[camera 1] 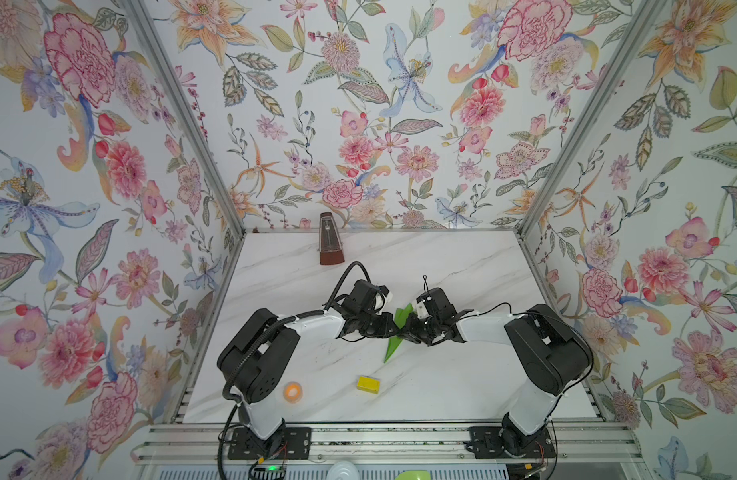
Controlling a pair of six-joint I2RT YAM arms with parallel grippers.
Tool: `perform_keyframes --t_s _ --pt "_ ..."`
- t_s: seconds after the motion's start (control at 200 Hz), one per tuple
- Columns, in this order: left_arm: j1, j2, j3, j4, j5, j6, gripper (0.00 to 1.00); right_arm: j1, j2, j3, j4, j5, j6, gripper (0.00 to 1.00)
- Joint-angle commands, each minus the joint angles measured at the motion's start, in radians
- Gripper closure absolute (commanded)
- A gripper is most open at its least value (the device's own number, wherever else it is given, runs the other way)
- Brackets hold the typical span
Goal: Fold a paper plane with a square sheet of paper (fold left side to right side)
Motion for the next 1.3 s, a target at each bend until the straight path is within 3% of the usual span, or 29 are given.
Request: perform_keyframes --t_s 0.0,0.255,0.38,0.931,1.296 --pt "-0.005 0.060 0.015 0.041 0.048 -0.028 0.90 -0.009 0.058 -0.041 -0.120 0.127 0.006 1.00" --pt "-0.010 0.106 -0.005 0.024 0.032 -0.017 0.92 -0.010 0.061 -0.035 -0.129 0.128 0.007 1.00" --pt "-0.012 0.115 0.010 -0.094 -0.049 0.041 0.92 -0.013 0.059 -0.035 -0.139 0.132 0.002 1.00" --pt "0.014 0.132 0.039 -0.299 -0.192 0.170 0.93 -0.014 -0.042 -0.067 -0.303 0.190 -0.065 1.00" --pt "0.041 0.171 0.101 -0.339 -0.220 0.214 0.94 0.036 -0.068 -0.091 -0.346 0.173 -0.067 1.00"
